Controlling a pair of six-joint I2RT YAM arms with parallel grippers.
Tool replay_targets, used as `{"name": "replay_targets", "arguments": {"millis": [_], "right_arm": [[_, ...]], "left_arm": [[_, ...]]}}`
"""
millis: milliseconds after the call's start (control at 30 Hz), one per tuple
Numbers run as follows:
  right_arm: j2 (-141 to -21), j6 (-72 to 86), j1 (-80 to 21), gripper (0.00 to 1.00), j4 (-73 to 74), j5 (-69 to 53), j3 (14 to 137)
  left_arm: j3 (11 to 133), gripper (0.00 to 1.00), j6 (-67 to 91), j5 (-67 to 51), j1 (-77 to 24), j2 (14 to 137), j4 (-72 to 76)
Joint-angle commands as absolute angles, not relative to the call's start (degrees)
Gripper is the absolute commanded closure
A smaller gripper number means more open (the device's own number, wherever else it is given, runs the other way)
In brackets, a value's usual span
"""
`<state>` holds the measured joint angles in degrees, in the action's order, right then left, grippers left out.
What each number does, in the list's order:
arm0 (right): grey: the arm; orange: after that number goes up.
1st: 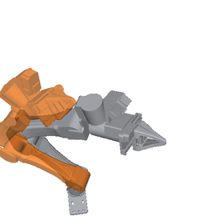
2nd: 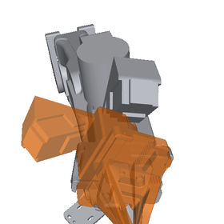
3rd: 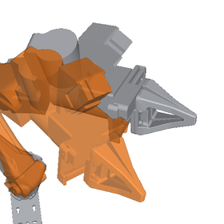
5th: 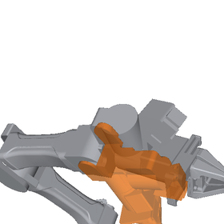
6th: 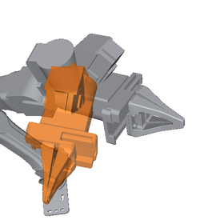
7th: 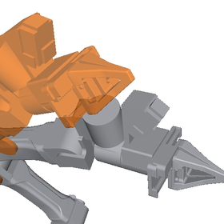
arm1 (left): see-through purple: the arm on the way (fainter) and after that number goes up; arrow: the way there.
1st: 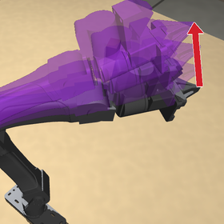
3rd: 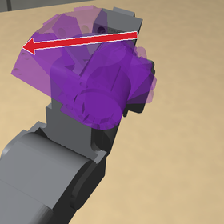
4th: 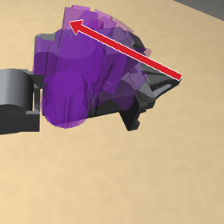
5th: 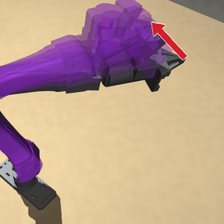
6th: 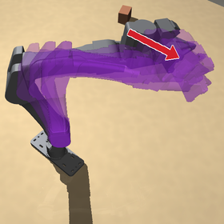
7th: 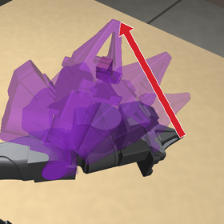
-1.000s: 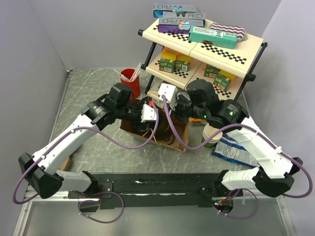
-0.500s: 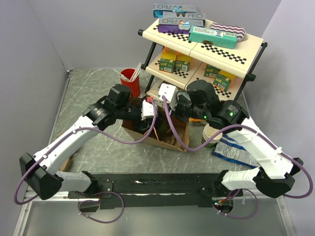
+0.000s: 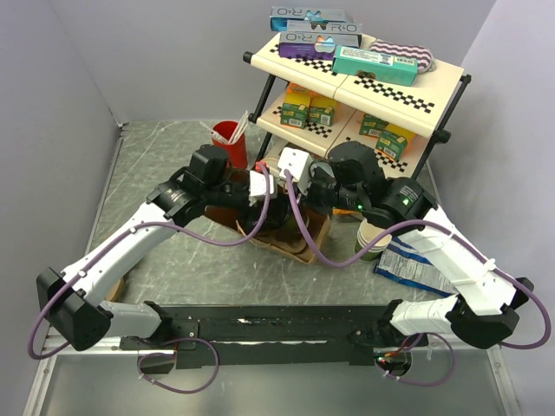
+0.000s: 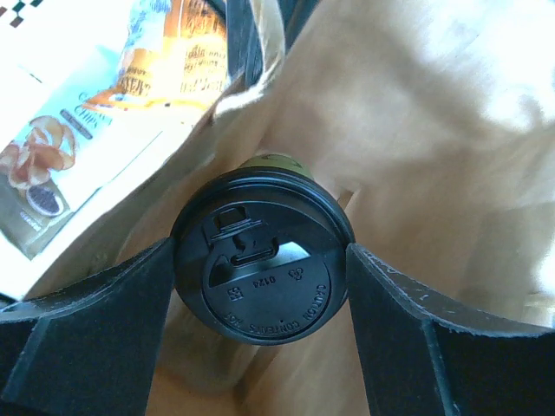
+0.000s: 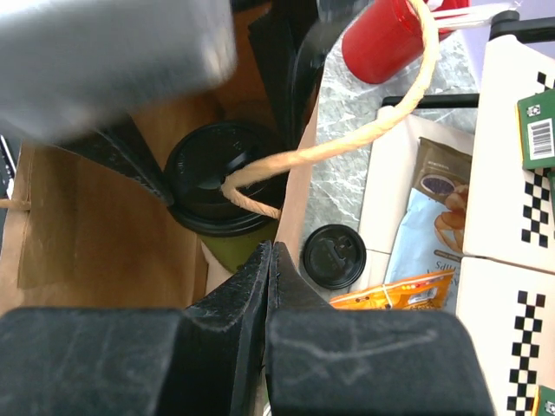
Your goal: Pack the takeout coffee
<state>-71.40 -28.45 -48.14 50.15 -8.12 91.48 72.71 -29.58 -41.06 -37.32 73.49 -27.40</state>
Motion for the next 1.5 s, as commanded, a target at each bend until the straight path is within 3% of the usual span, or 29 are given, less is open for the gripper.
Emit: {"name": "replay_targets", "arguments": {"millis": [0,400,800,1067,1467], "right_arm": [[-70.8,-29.5,-48.7,1.0,46.7,-7.4,92.5],[-71.3,-32.9,-50.4,1.0,47.6,-7.1,94.7],[-64.9,-37.4,-60.4,1.0,40.7,1.5,82.3],[-63.4,-33.3,-62.8,1.0,39.1,6.4,82.9],[-63.5,-26.9,-62.0,1.0,39.0,4.3,81.7]], "left_arm": [[73.7,0.99,-36.1,-37.4,-37.7,75.3,-29.5],[67.5,0.99,-47.3,-24.4,-47.9,74.8,-32.6],[60.6,0.99,-50.0,-5.2,-53.8,73.8,-24.7],[58.0,0.99,-51.7,-1.5,-54.8,70.8,-25.9],[52.1,0.99,-50.5,-0.2,-54.8,63.3,-24.0]]}}
